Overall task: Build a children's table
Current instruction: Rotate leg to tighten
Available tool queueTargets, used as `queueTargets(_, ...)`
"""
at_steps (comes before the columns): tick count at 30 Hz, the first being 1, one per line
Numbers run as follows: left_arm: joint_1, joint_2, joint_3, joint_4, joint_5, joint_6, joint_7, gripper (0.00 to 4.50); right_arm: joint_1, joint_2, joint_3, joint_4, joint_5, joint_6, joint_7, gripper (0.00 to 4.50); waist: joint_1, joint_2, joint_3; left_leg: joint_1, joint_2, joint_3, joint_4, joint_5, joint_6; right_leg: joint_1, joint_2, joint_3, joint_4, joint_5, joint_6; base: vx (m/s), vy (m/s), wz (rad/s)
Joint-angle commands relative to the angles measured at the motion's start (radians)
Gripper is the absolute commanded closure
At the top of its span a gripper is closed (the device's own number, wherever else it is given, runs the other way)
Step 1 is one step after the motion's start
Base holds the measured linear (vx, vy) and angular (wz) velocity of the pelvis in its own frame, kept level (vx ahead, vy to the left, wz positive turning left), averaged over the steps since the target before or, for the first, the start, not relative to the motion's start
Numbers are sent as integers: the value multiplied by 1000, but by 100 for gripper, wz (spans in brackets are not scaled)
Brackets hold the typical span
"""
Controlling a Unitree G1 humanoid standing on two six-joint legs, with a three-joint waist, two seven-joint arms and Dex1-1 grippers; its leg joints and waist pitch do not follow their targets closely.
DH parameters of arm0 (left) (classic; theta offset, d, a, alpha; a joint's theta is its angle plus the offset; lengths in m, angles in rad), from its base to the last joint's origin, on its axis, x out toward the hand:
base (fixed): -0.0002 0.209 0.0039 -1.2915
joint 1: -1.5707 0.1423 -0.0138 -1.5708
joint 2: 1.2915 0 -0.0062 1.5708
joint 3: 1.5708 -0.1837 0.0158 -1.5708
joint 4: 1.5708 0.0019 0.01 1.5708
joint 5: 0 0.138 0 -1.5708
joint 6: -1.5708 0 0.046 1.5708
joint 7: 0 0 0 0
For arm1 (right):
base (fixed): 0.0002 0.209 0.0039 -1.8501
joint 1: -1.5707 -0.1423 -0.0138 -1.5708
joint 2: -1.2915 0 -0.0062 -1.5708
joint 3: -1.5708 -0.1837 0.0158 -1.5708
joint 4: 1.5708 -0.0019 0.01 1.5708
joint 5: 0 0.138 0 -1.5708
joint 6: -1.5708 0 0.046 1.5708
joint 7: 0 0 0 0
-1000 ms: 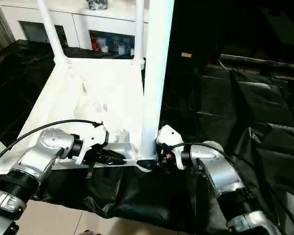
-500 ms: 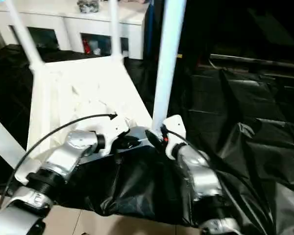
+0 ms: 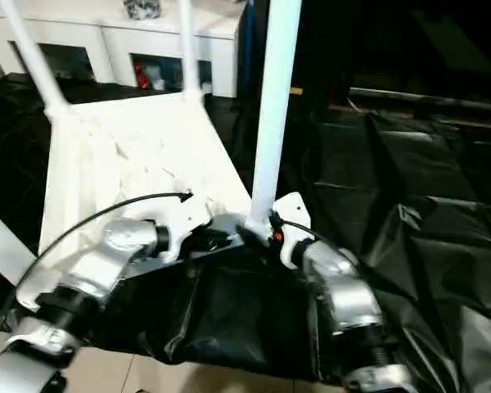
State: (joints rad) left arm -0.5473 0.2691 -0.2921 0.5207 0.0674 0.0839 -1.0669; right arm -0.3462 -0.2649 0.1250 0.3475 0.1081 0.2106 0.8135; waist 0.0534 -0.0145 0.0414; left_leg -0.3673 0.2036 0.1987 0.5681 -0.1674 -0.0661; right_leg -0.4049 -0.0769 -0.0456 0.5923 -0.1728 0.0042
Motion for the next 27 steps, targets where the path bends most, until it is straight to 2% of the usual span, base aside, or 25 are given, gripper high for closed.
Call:
queueTargets(1,12,-2,-36,-19,-29,-32,-68,450,4,-14,45,-51,33,3,106,60,3,-1,-55,11,29,-15,-61,-269,41,41,-55,37,-73,-242,-195,0,0,0)
queueTargets(3,11,23,-40,-22,-33,-34,-113,450,2,-54,58,-63,37,-3,178,60,7,0,-56,12,29,-13,-60,-261,41,41,-53,36,-69,-214,-208,0,0,0)
queueTargets(5,7,49,-43,-18,-36,-46,-159,450,-5,-96,75,-69,33,-13,250,60,11,6,-56,15,30,-13,-60,-264,37,41,-53,36,-67,-200,-218,0,0,0)
queueTargets(6,6,54,-42,-17,-40,-50,-172,450,-7,-106,80,-71,34,-10,268,60,12,3,-55,15,30,-11,-60,-271,37,43,-51,35,-68,-200,-222,0,0,0)
queueTargets(8,4,64,-43,-22,-50,-48,-200,450,-12,-121,89,-75,34,-12,292,60,15,4,-55,15,31,-11,-61,-276,33,43,-53,35,-67,-211,-222,0,0,0)
queueTargets(10,2,70,-45,-25,-59,-41,-221,450,-16,-131,95,-78,39,-7,308,94,18,4,-54,16,31,-11,-61,-287,26,42,-54,36,-69,-236,-220,0,0,0)
queueTargets(12,0,77,-49,-27,-62,-42,-240,450,-19,-142,103,-80,41,-5,325,97,21,4,-54,18,32,-11,-60,-288,22,41,-55,36,-70,-246,-218,0,0,0)
queueTargets(14,-6,85,-54,-21,-66,-47,-261,450,-21,-160,117,-84,37,-7,357,122,27,2,-54,19,32,-11,-61,-289,20,40,-55,36,-70,-253,-214,0,0,0)
queueTargets(20,-12,93,-54,-17,-79,-42,-292,450,-15,-164,129,-88,30,-12,375,172,33,1,-57,16,31,-11,-59,-259,23,43,-54,35,-63,-207,-222,0,0,0)
queueTargets(23,-10,95,-53,-19,-79,-41,-296,450,-12,-164,131,-91,29,-12,376,177,33,1,-58,17,32,-11,-59,-256,23,43,-54,35,-62,-204,-223,0,0,0)
queueTargets(24,-6,98,-51,-21,-79,-42,-296,450,-3,-165,139,-98,26,-13,380,177,32,-5,-57,16,31,-10,-58,-258,25,43,-53,35,-63,-208,-222,0,0,0)
queueTargets(26,-1,96,-39,-18,-78,-44,-274,450,13,-159,148,-103,22,-16,377,178,34,-1,-57,18,32,-11,-58,-260,24,42,-55,36,-65,-225,-217,0,0,0)
queueTargets(27,-7,82,-28,-4,-66,-48,-217,450,21,-137,138,-94,19,-22,337,178,32,-2,-56,16,32,-10,-58,-262,24,41,-55,36,-65,-225,-218,0,0,0)
